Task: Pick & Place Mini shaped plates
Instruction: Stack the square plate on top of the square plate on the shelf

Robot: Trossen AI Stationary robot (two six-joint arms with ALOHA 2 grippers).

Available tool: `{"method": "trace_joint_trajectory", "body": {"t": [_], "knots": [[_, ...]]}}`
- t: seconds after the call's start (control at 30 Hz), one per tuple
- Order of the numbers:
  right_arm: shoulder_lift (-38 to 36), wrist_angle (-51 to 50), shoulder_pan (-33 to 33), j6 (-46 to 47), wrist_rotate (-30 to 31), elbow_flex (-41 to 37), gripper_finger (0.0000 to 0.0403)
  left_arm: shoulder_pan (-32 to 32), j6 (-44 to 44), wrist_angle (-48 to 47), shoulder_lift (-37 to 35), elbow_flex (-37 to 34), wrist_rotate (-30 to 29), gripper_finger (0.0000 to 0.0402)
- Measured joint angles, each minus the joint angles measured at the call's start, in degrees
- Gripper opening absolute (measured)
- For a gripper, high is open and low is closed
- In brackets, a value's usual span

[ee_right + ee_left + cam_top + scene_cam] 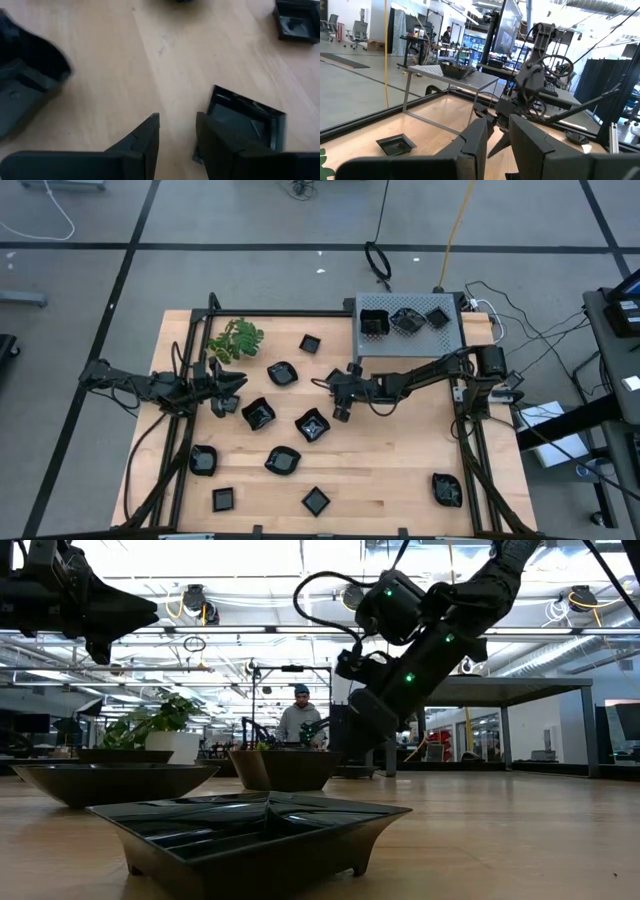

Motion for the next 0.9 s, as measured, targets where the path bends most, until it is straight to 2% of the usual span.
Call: {"method": "trace_joint_trajectory", "body": {"t": [0.23,0.53,0.9], "knots": [[0.00,0.24,0.00,-0.11,0.69,0.00,0.0119,0.00,-0.02,-0.02,0.00,0.02,0.00,0.0086],[0.00,0.23,0.08,-0.59,5.19,0.00,0.0119,0.00,-0.02,-0.02,-0.01,0.00,0.00,0.0086],[0.00,1.11,0.06,2.96,4.31,0.00,0.0119,0.00,0.00,-0.02,0.00,0.02,0.00,0.0086]]}}
